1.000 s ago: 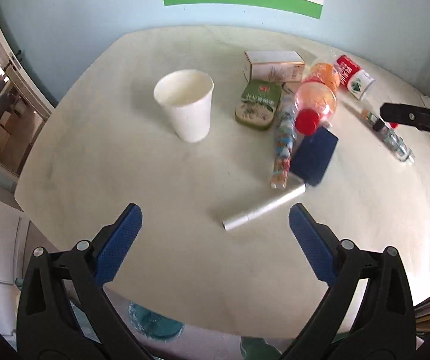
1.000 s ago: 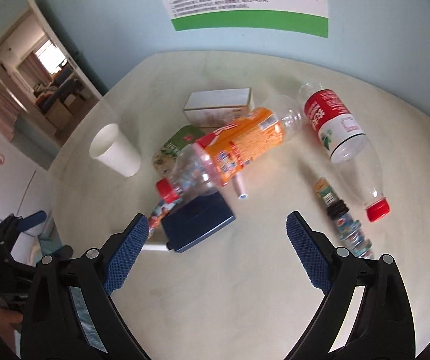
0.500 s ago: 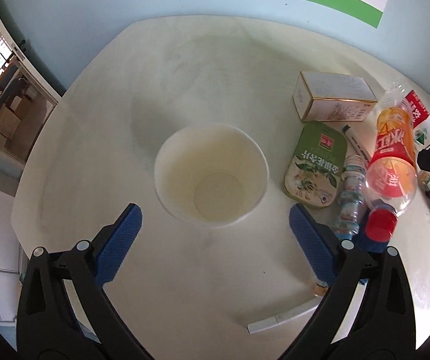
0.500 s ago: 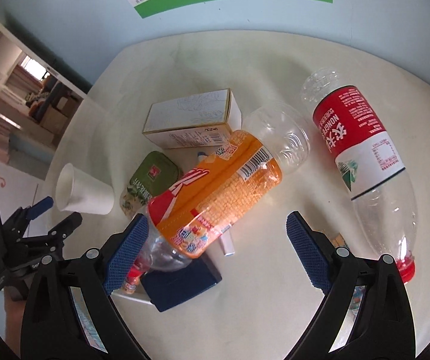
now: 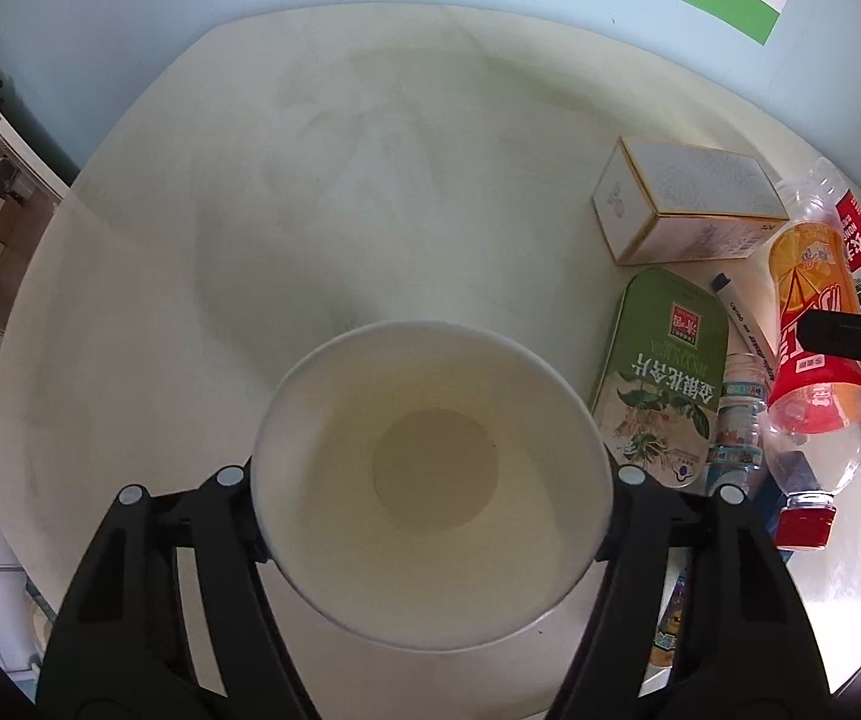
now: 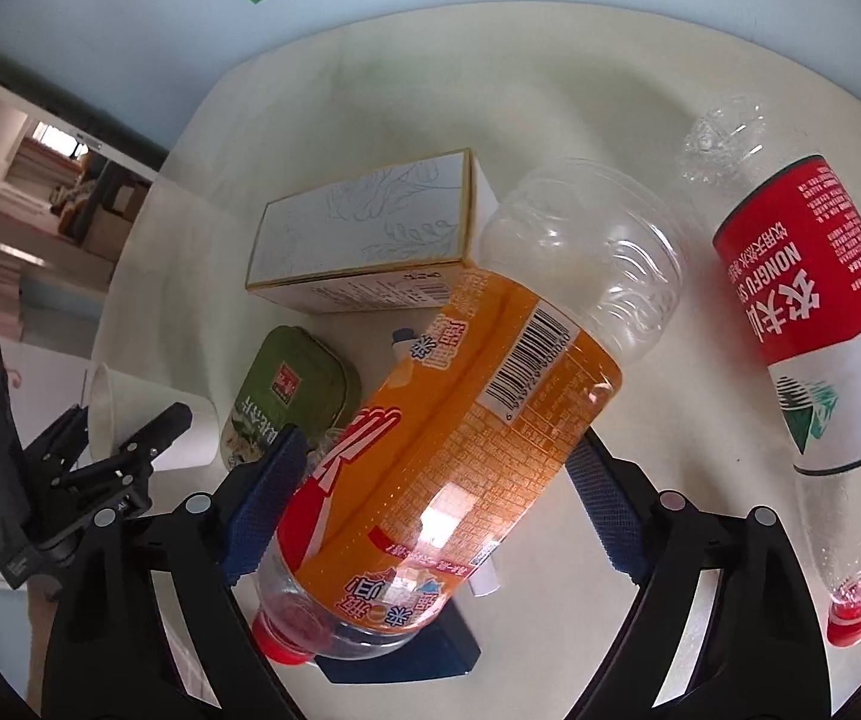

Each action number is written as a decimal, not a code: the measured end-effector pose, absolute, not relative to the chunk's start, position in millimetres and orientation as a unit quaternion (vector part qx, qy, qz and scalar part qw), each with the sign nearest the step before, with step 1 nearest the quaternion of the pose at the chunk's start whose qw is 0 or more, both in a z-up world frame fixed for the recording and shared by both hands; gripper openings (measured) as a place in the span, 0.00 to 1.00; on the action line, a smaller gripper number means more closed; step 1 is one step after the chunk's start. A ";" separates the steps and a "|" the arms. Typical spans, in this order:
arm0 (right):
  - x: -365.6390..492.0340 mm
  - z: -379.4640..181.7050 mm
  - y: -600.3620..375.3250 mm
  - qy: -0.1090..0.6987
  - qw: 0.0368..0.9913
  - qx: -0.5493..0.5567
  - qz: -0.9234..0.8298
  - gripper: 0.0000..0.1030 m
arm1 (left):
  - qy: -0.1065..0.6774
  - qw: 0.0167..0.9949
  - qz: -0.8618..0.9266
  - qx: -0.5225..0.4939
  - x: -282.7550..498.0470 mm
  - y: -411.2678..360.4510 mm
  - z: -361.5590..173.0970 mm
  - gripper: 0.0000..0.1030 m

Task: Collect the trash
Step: 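Grasp the upright white paper cup with the left tool while the right tool grasps the orange-label bottle, then lift the cup and orange bottle and carry them over the bin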

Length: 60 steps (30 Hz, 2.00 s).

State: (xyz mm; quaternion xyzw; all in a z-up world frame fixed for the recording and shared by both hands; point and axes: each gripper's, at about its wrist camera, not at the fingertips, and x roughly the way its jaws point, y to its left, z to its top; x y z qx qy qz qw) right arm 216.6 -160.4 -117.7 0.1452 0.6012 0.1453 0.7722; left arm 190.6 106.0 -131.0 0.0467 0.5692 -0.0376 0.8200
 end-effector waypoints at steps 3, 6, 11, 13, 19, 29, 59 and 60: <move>220.1 -115.7 -158.9 0.601 0.772 0.137 0.153 0.68 | 0.566 0.822 -0.042 0.038 189.7 115.6 -130.4 0.61; 219.1 -112.4 -158.4 0.604 0.769 0.135 0.164 0.61 | 0.565 0.824 -0.046 0.026 191.2 116.3 -128.6 0.59; 214.1 -92.5 -163.4 0.600 0.769 0.118 0.187 0.60 | 0.555 0.829 -0.057 0.031 183.4 119.2 -110.6 0.58; 211.4 -81.1 -167.7 0.596 0.773 0.111 0.190 0.59 | 0.549 0.833 -0.063 0.034 179.4 119.2 -100.3 0.58; 203.8 -45.0 -175.6 0.570 0.788 0.103 0.208 0.57 | 0.530 0.845 -0.066 0.033 160.1 117.2 -65.0 0.58; 173.4 22.6 -132.1 0.514 0.802 0.046 0.301 0.56 | 0.495 0.868 -0.034 0.013 107.8 140.0 -13.4 0.58; -55.2 -29.5 283.9 0.521 0.551 -0.182 0.625 0.56 | 0.509 0.786 0.300 -0.184 -232.0 399.3 -59.0 0.59; -62.9 -40.6 296.2 0.526 0.544 -0.189 0.626 0.56 | 0.512 0.780 0.304 -0.190 -237.5 403.1 -67.4 0.59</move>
